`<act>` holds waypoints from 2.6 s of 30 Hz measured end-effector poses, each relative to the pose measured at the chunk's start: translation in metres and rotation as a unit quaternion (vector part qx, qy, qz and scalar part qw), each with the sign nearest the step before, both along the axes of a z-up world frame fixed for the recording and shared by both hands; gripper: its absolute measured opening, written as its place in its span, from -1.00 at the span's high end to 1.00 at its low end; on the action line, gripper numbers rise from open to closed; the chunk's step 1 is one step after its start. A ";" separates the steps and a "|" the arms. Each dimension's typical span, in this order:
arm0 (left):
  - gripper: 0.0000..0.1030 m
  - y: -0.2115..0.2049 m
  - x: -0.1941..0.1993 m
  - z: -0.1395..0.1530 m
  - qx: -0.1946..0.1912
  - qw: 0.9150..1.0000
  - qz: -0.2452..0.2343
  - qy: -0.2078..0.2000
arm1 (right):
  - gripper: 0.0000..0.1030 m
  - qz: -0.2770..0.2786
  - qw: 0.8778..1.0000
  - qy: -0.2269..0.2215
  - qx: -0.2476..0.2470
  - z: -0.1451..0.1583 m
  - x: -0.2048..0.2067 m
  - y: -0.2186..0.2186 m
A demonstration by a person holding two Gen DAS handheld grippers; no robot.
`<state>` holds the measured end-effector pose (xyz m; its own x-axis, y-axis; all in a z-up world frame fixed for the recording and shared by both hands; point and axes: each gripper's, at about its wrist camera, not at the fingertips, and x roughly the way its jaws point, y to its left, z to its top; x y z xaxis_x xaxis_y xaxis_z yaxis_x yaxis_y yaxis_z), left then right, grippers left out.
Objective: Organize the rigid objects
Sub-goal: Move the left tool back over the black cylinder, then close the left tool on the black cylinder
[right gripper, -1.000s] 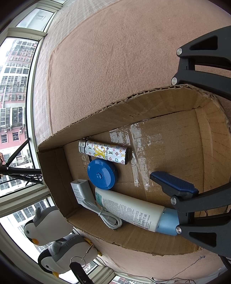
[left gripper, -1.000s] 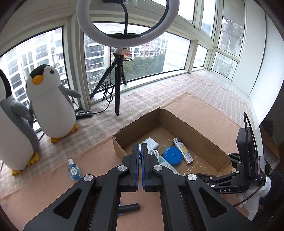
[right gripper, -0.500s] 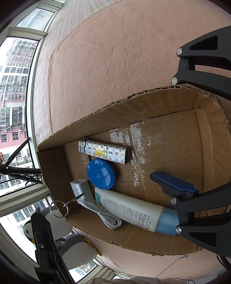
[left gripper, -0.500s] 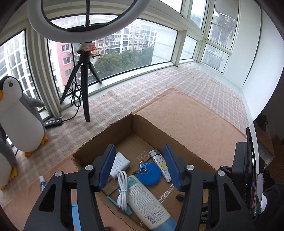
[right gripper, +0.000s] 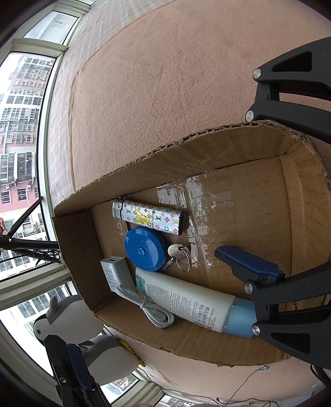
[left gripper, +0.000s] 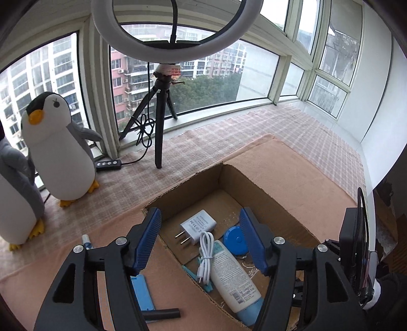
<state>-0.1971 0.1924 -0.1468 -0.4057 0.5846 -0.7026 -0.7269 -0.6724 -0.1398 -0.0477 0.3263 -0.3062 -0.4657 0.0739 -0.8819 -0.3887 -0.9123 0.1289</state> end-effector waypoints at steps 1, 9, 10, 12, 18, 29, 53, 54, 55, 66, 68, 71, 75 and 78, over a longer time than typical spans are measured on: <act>-0.24 -0.008 -0.001 -0.001 -0.002 1.000 0.009 -0.001 | -0.32 0.000 1.000 0.000 0.000 0.000 0.000 0.000; -0.24 -0.065 -0.005 -0.021 -0.013 0.996 0.080 -0.032 | -0.33 0.001 1.000 0.000 0.000 0.000 -0.001 0.000; -0.24 -0.070 -0.003 -0.025 -0.018 0.996 0.087 -0.033 | -0.33 0.001 1.000 0.000 0.000 0.000 -0.001 0.000; -0.24 -0.077 0.002 -0.034 -0.032 0.994 0.100 -0.030 | -0.33 0.001 1.000 0.001 0.000 0.000 0.000 0.000; -0.24 -0.075 0.035 -0.064 -0.084 0.993 0.088 0.009 | -0.33 0.002 1.000 0.000 0.000 -0.001 0.000 -0.001; -0.24 -0.058 0.053 -0.093 -0.117 0.992 0.049 0.027 | -0.39 0.003 1.000 0.000 0.001 -0.001 0.000 -0.001; -0.06 -0.050 0.051 -0.107 -0.122 0.991 0.042 0.032 | -0.42 0.003 1.000 0.000 0.002 -0.001 0.000 -0.004; -0.01 -0.050 0.051 -0.108 -0.122 0.991 0.042 0.031 | -0.42 0.003 1.000 0.000 0.002 -0.001 0.000 -0.004; 0.00 -0.051 0.051 -0.108 -0.119 0.992 0.042 0.029 | -0.42 0.003 1.000 0.000 0.002 -0.001 0.000 -0.004; 0.00 -0.053 0.053 -0.106 -0.095 0.995 0.028 0.017 | -0.42 0.003 1.000 0.000 0.002 -0.001 0.000 -0.004; 0.00 -0.054 0.053 -0.105 -0.091 0.995 0.029 0.014 | -0.42 0.003 1.000 0.000 0.002 -0.001 0.000 -0.004; 0.00 -0.055 0.053 -0.104 -0.090 0.995 0.030 0.014 | -0.42 0.003 1.000 0.000 0.002 -0.001 0.000 -0.004; 0.00 -0.056 0.053 -0.101 -0.084 0.996 0.033 0.015 | -0.42 0.003 1.000 0.000 0.002 -0.001 0.000 -0.004; 0.00 -0.058 0.052 -0.093 -0.076 0.996 0.036 0.018 | -0.42 0.003 1.000 0.000 0.002 -0.001 0.000 -0.004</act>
